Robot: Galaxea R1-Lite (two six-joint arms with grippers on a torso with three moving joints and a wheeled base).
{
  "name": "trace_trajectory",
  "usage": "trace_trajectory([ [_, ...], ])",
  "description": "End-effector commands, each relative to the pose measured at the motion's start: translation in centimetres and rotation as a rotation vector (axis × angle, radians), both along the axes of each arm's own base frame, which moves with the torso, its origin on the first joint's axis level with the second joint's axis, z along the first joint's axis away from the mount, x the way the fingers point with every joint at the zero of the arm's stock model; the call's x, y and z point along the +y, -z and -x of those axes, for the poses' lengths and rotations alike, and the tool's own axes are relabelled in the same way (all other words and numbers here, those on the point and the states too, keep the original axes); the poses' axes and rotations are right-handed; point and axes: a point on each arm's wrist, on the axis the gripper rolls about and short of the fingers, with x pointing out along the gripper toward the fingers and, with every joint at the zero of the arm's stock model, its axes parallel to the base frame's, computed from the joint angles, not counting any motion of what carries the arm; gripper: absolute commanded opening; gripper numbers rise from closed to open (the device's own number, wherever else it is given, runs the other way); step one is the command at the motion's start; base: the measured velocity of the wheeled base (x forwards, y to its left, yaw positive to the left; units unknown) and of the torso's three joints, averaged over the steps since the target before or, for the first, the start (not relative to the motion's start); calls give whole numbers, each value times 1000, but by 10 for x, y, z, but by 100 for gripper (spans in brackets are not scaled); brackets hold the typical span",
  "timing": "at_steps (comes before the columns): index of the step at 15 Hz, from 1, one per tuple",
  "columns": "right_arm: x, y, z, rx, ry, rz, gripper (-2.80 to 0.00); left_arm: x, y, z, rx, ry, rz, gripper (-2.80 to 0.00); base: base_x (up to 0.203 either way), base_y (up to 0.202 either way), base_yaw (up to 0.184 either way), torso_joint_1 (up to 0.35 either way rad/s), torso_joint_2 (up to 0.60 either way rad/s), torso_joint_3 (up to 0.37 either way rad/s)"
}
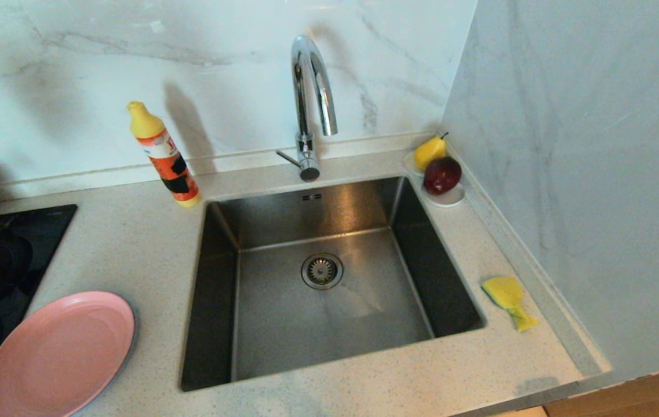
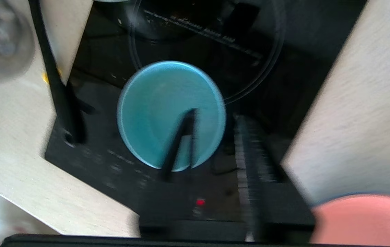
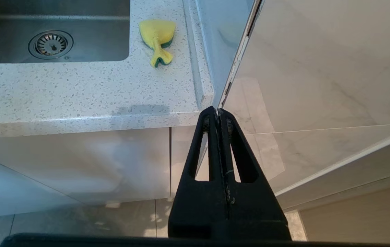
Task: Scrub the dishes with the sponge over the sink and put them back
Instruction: Place the bowl on the plate
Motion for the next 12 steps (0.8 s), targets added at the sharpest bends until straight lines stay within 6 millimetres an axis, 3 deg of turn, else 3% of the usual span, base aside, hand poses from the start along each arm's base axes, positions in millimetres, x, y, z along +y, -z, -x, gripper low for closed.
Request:
trace_trajectory([
  [1,0,0,0,1,0,1,-280,11,17,-3,31,45,36,0,0,0,0,0,0,0],
  [12,0,0,0,0,0,1,-280,30,71,-19,86,106,198,0,0,0,0,0,0,0],
])
